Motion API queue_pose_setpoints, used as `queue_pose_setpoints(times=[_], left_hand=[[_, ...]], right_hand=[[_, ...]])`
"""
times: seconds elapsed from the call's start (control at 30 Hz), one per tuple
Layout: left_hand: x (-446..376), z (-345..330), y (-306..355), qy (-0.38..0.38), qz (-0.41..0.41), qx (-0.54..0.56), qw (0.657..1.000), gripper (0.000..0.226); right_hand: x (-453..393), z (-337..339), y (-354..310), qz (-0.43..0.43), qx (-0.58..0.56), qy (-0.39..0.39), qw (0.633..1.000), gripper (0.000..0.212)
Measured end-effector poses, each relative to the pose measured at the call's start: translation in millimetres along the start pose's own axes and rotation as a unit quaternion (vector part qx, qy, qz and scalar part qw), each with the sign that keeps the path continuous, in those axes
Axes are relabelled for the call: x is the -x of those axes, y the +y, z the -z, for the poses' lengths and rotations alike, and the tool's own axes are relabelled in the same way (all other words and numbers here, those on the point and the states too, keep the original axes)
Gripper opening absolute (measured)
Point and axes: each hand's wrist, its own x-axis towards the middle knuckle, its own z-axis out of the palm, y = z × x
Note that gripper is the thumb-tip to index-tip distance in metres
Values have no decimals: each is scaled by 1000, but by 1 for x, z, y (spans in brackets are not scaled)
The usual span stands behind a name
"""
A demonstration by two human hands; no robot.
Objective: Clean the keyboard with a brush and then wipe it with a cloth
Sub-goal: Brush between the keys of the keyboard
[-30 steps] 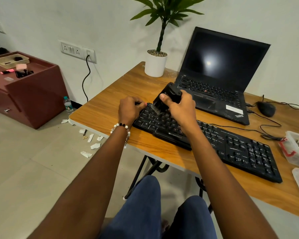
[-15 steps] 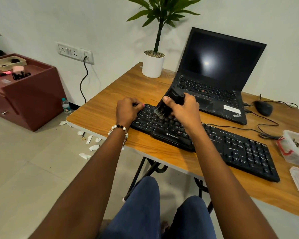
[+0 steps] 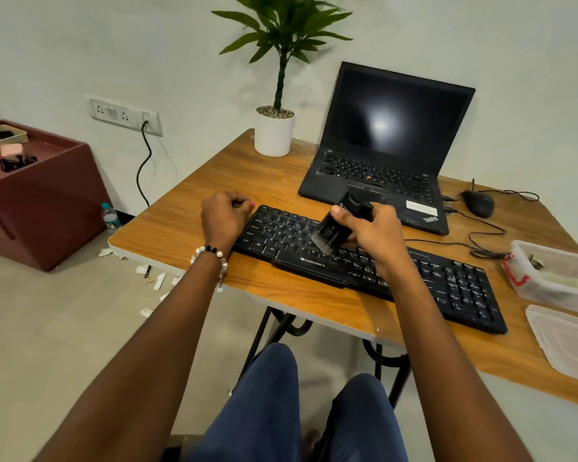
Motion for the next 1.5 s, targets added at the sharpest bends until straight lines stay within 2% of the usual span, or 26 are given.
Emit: queue_pose_setpoints(times=[0.1, 0.17, 0.2, 0.27, 0.33, 0.47, 0.6, 0.67, 0.73, 0.77, 0.8, 0.87, 0.9, 1.0, 1.1, 1.2, 1.27, 1.3, 1.4, 1.5], left_hand=[[8, 0, 10, 2, -15, -5, 1000, 10], [15, -3, 20, -10, -25, -13, 1000, 12], [18, -6, 25, -22, -35, -18, 999, 14], [20, -13, 35, -52, -61, -29, 996, 15], [20, -20, 42, -86, -78, -50, 992, 14], [16, -33, 44, -121, -74, -137, 980, 19], [12, -37, 40, -139, -70, -169, 973, 18], [12, -39, 39, -136, -69, -171, 973, 17], [14, -41, 39, -126, -70, -176, 974, 17], [15, -43, 39, -120, -72, -180, 974, 18], [16, -43, 38, -115, -73, -183, 974, 18], [17, -44, 38, -109, -74, -185, 974, 18], [18, -44, 37, -108, -74, -184, 974, 19], [18, -45, 36, -103, -74, -181, 975, 19], [19, -45, 36, -99, -79, -183, 975, 19], [20, -45, 36, -98, -82, -183, 975, 19], [20, -44, 37, -99, -81, -185, 974, 19], [20, -44, 38, -99, -80, -184, 975, 19], [22, -43, 40, -98, -77, -183, 975, 18], [24, -42, 41, -95, -80, -192, 973, 18]], right_hand=[[0, 10, 5, 32, 115, 101, 988, 34], [-1, 11, 3, 48, 110, 163, 979, 35], [-3, 11, 2, 44, 76, 168, 982, 31], [-8, 9, 0, 16, -19, 141, 990, 18], [-14, 5, -4, -8, -76, 111, 991, 17], [-28, -7, -9, -12, -84, 59, 995, 16], [-44, -10, -2, -18, 5, 22, 1000, 20], [-51, -4, -3, -7, 141, 49, 989, 33], [-54, 2, -8, 19, 256, 96, 962, 41], [-54, 4, -11, 32, 265, 104, 958, 41], [-55, 4, -12, 35, 226, 89, 969, 39], [-52, -2, -16, 20, 95, 22, 995, 26], [-49, -7, -17, 23, 67, -6, 997, 23], [-48, -13, -12, 72, 103, -69, 990, 25], [-52, -4, -10, 58, 143, -112, 982, 30], [-61, 7, -18, 46, 243, -127, 960, 36], [-61, 5, -30, 65, 306, -106, 944, 42], [-60, 1, -33, 70, 296, -98, 948, 42], [-55, -12, -32, 57, 154, -105, 981, 29], [-51, -13, -23, 44, 139, -100, 984, 25]])
